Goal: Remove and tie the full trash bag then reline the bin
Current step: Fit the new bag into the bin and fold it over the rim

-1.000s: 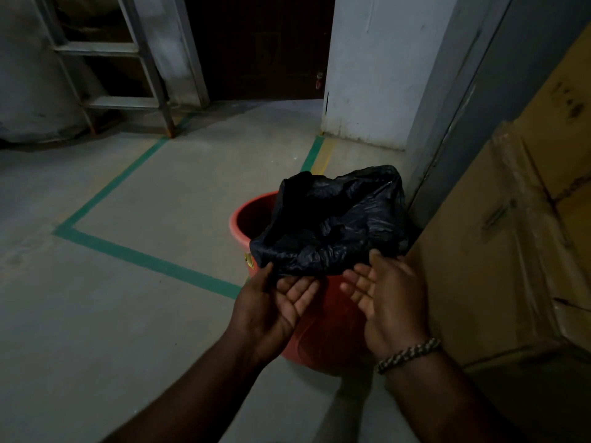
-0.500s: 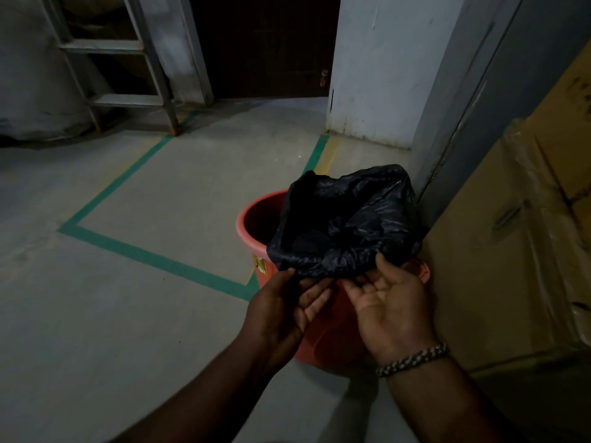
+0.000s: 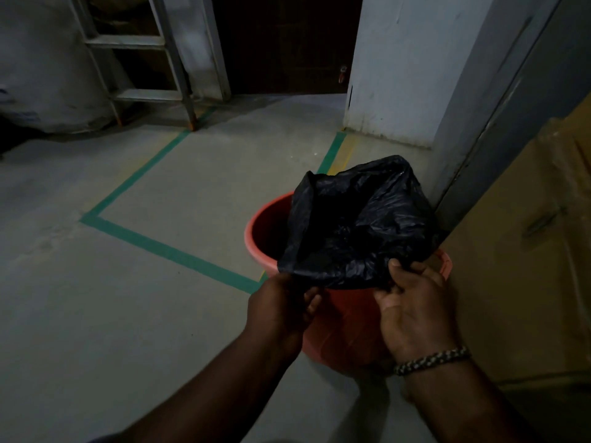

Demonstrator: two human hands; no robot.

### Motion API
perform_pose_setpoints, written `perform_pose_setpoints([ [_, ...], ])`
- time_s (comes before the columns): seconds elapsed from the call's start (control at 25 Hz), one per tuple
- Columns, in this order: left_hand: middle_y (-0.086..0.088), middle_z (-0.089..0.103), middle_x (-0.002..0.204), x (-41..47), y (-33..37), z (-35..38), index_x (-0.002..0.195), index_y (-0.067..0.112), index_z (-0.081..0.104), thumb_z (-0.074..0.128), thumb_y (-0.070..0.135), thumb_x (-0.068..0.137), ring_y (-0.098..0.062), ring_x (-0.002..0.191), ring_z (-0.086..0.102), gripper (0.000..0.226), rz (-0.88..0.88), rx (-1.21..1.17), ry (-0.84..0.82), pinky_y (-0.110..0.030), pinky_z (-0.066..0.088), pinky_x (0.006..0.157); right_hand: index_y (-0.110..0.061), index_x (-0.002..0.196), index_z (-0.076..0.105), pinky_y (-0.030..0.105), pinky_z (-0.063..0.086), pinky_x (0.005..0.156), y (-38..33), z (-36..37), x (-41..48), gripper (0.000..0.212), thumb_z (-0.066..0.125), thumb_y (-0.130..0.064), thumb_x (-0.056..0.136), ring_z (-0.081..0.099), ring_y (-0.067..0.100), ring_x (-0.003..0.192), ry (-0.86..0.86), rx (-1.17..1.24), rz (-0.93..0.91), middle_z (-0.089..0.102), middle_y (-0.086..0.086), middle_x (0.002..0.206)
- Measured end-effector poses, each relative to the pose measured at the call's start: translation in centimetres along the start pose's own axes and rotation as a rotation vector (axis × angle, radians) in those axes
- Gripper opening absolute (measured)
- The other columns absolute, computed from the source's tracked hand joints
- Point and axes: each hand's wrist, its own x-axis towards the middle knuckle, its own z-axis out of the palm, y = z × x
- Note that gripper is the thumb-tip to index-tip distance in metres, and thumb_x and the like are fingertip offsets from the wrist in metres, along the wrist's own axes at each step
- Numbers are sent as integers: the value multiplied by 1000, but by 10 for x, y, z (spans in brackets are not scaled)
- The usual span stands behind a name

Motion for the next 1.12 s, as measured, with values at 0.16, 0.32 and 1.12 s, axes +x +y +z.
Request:
perform_pose_setpoints([
  [0.16,-18,57,72,2,4,-10,86,-2,58,50,-5,73,-29,68,58,15,233,340,397,-33,42,56,-20,92,52,50,58,80,-4,-3,5,34,57,14,93,67,25,102,23,-11,-55,66,7,109],
  [0.32,-7,62,94,11,24,-15,90,33,65,64,35,77,-24,85,62,14,737,658,458,-40,55,76,-22,92,52,47,58,77,-4,-2,5,35,57,13,94,65,22,100,25,-15,-90,64,3,107],
  [1.12,-6,71,64,4,36,-17,97,6,61,54,1,96,-19,61,68,9,53,-7,57,-34,56,72,-17,105,49,47,54,72,-13,-9,12,35,46,17,95,64,24,104,-2,71,-25,62,5,113],
])
